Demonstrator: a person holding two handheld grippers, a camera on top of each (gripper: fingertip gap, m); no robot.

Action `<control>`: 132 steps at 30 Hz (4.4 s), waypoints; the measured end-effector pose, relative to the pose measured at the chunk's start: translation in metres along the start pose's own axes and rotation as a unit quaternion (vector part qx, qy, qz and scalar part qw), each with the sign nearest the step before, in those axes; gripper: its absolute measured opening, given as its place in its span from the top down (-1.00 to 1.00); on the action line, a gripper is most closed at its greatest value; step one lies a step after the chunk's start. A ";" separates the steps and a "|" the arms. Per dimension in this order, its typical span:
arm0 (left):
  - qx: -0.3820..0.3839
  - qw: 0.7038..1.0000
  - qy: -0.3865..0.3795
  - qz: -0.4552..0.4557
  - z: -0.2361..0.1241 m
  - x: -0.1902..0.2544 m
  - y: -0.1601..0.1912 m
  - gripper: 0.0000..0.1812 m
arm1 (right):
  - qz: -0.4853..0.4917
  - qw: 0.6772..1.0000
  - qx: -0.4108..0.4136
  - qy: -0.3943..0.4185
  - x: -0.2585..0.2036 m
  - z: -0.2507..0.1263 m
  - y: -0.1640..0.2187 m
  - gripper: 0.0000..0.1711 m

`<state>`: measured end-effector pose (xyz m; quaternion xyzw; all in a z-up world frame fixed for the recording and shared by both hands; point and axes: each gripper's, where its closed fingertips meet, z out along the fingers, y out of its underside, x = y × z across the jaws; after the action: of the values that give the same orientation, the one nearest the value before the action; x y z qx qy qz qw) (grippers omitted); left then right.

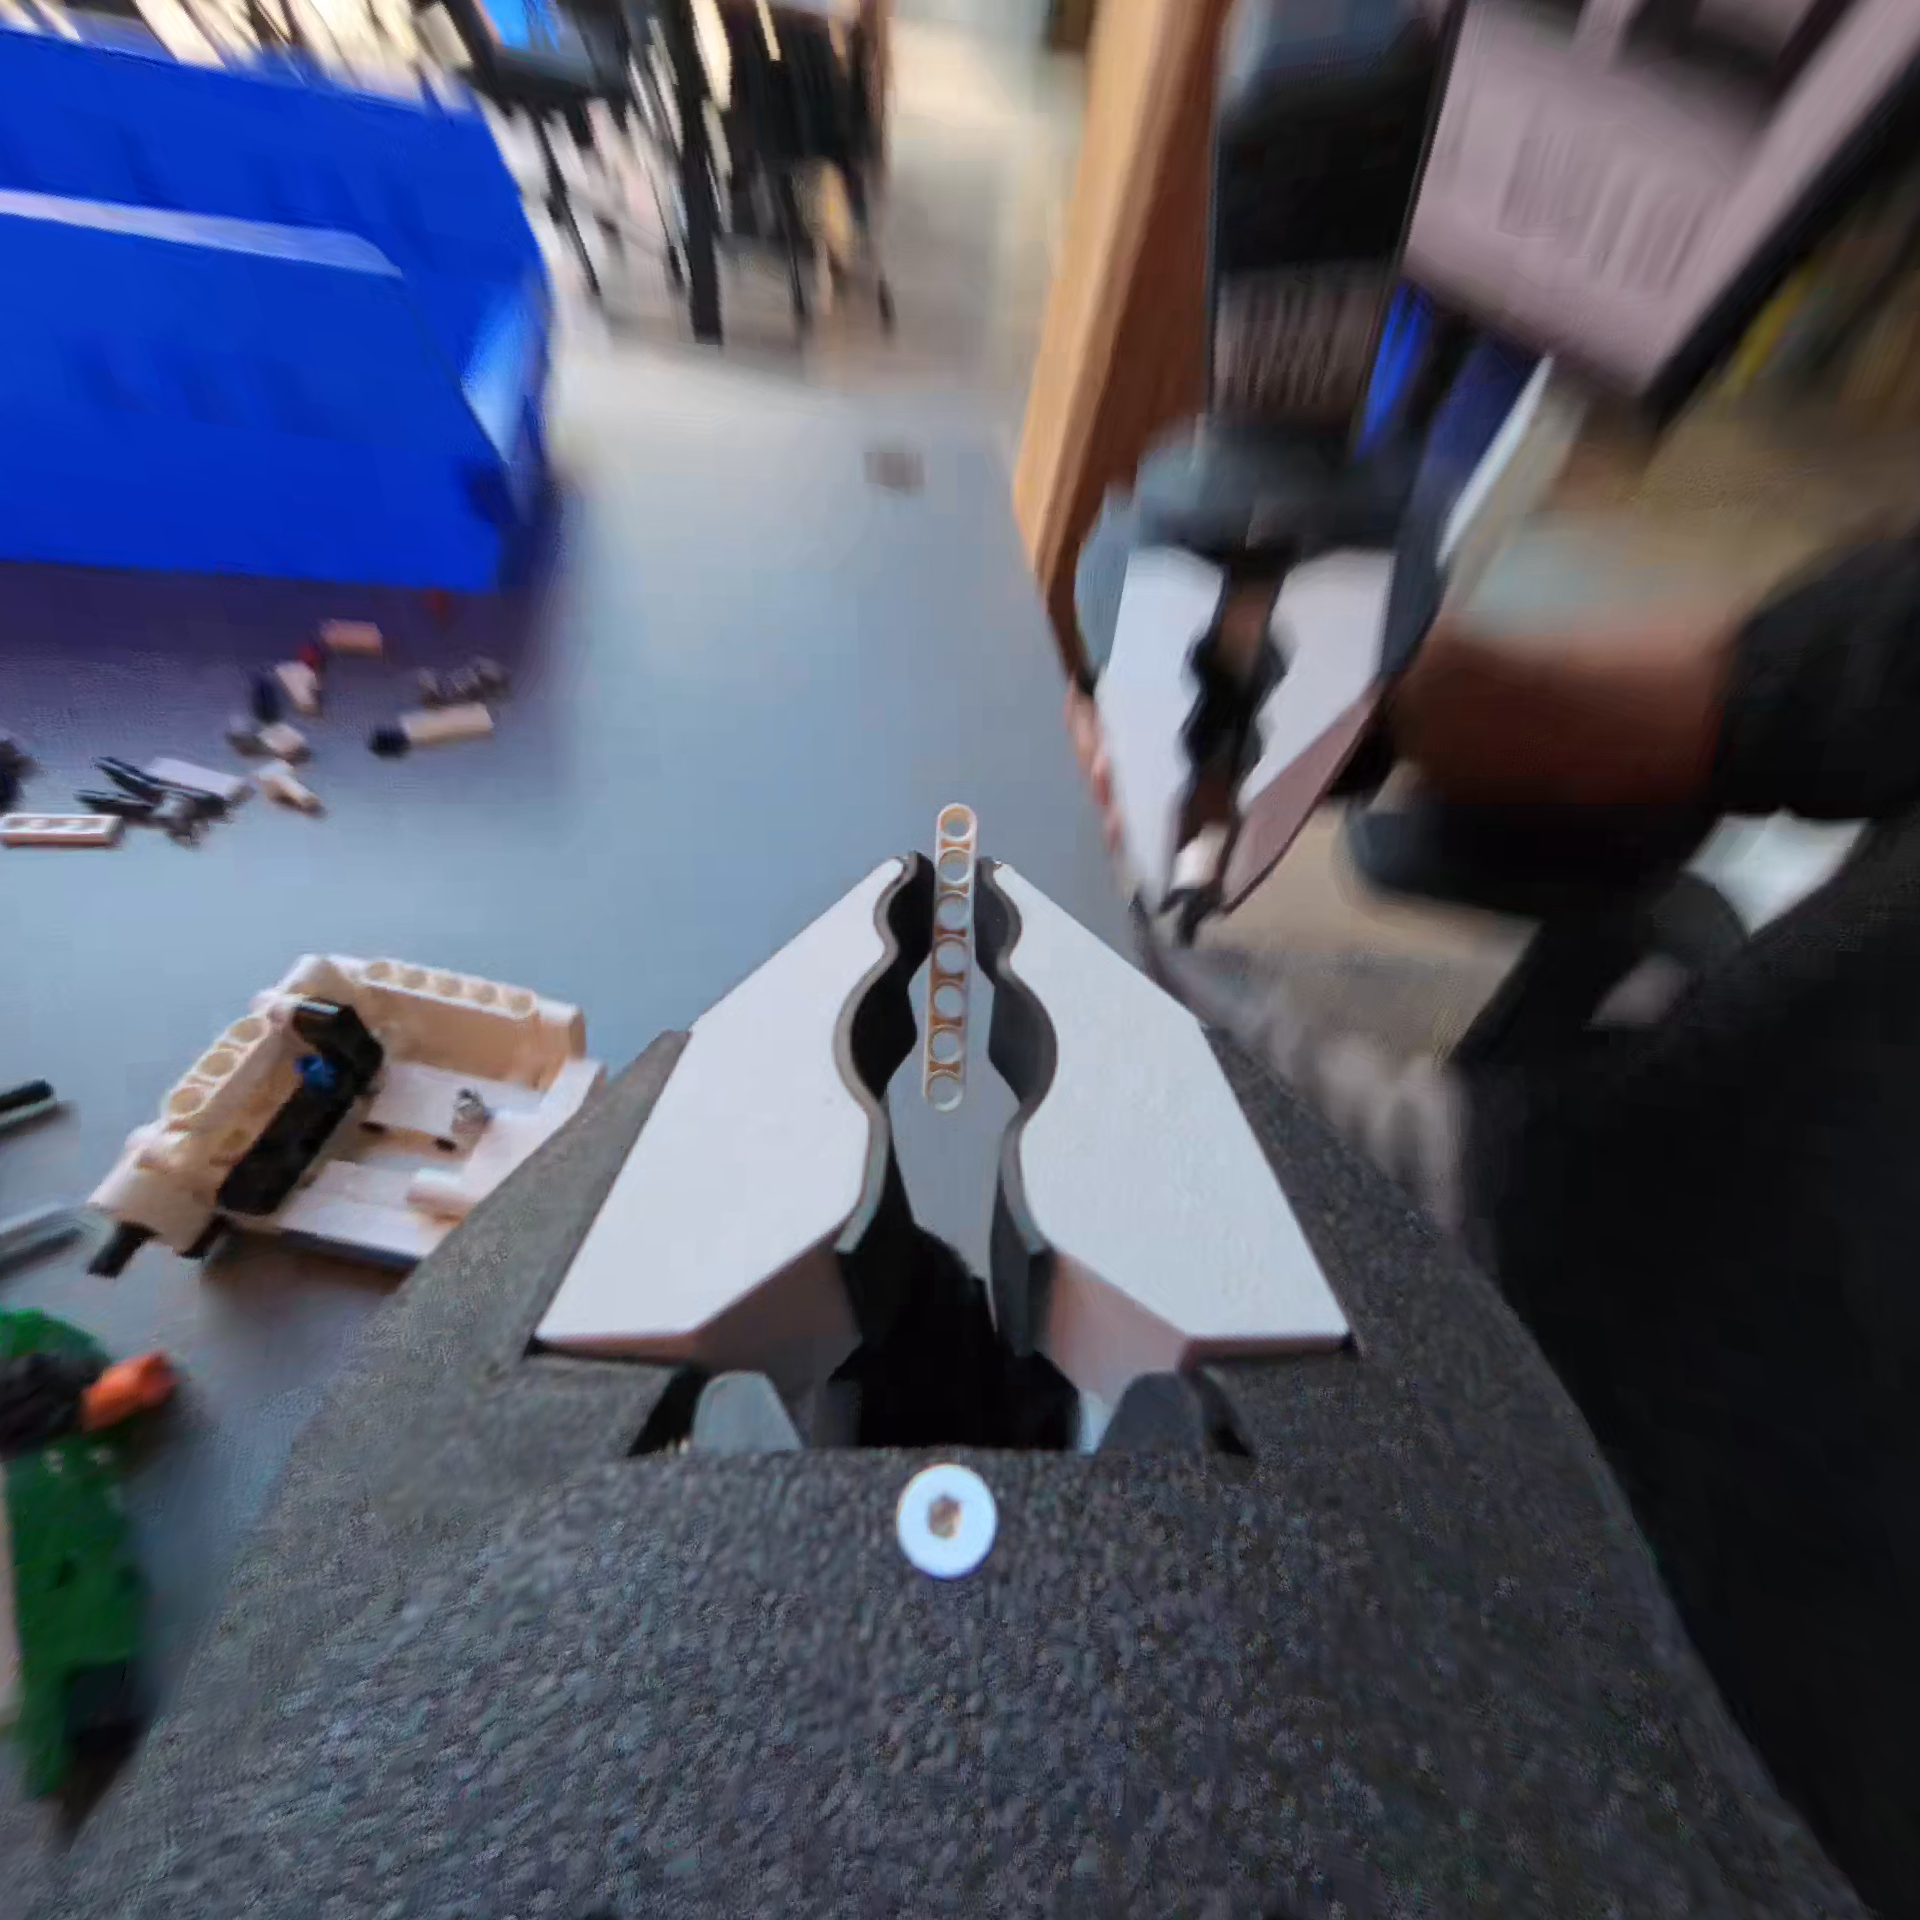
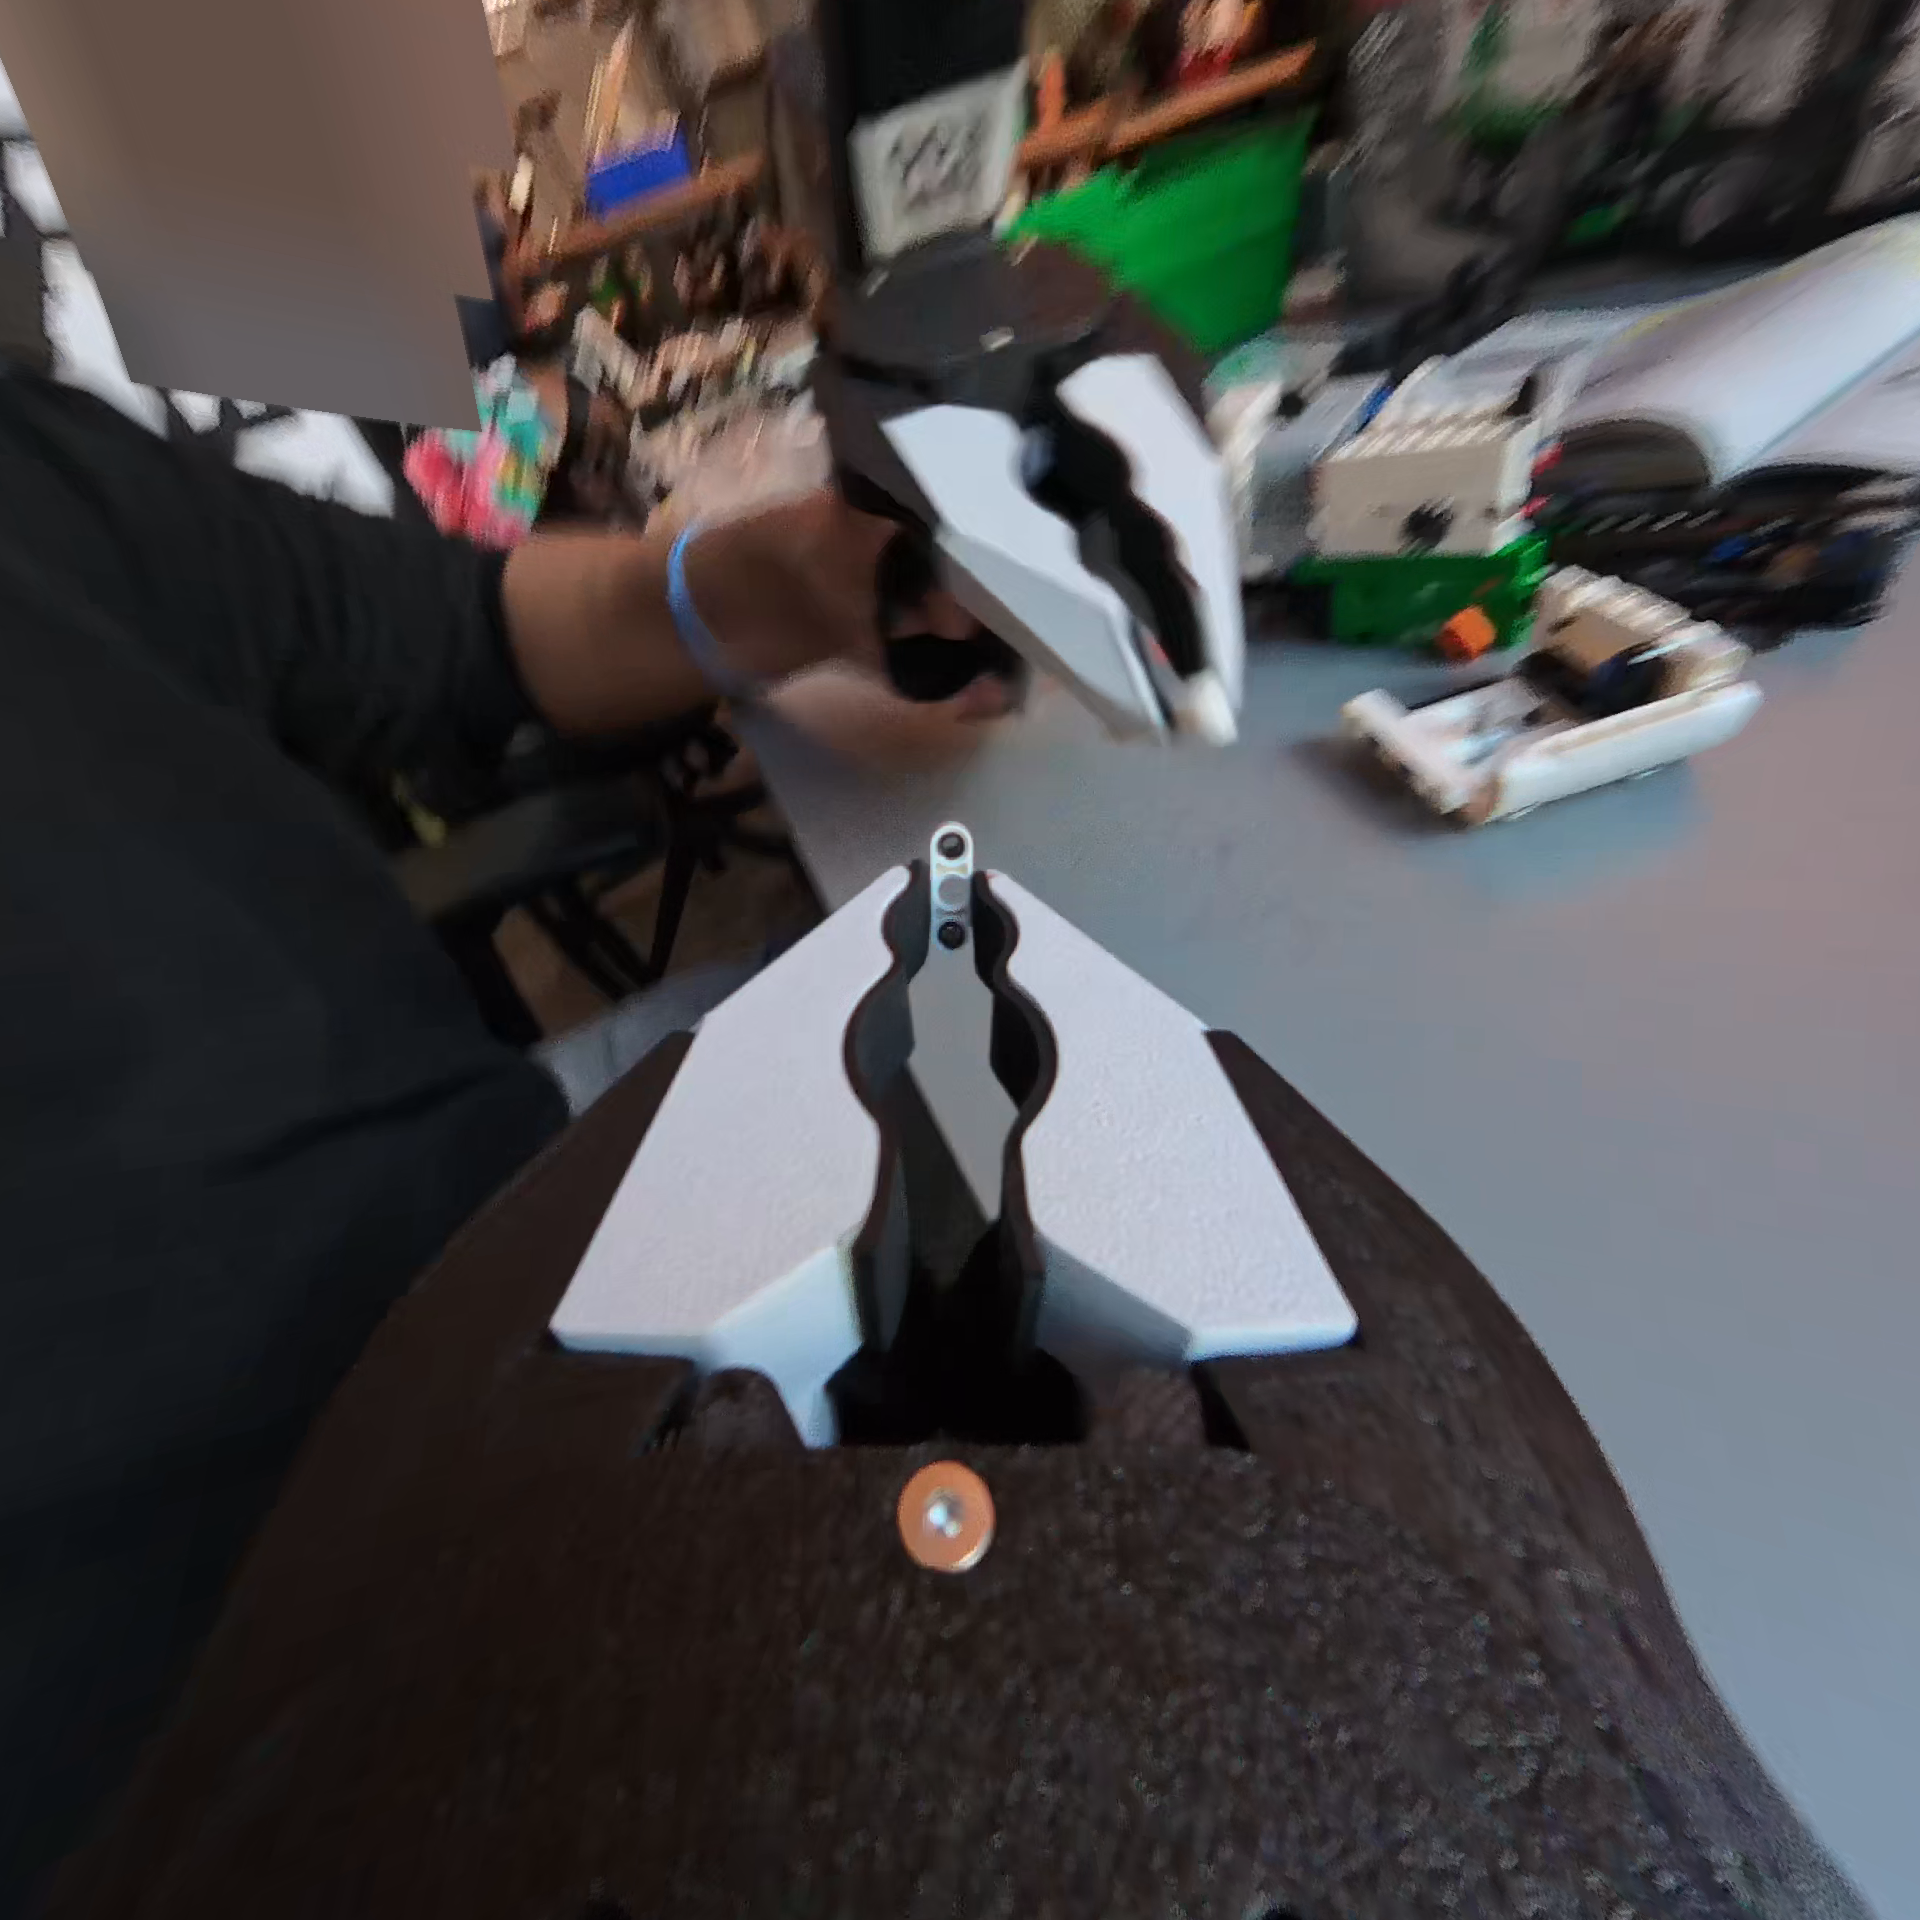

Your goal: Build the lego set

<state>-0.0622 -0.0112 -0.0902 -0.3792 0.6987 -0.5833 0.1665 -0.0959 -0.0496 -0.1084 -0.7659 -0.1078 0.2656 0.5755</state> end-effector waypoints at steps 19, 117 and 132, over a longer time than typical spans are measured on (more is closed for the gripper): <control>0.536 0.803 0.099 -0.241 -0.148 -0.003 -0.079 0.93 | 0.154 0.965 0.196 -0.083 0.001 0.110 -0.148 0.92; 0.097 0.941 0.060 -0.317 -0.103 -0.004 -0.004 0.92 | 0.159 0.966 -0.066 -0.193 0.004 0.119 -0.066 0.92; 0.086 0.991 -0.082 -0.064 -0.116 -0.015 -0.012 0.93 | 0.172 0.970 0.002 -0.174 0.021 0.116 -0.074 0.55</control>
<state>-0.1269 0.0795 -0.0511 -0.4541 0.6041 -0.6176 0.2177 -0.1295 0.0793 -0.0678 -0.7141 -0.0726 0.4898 0.4948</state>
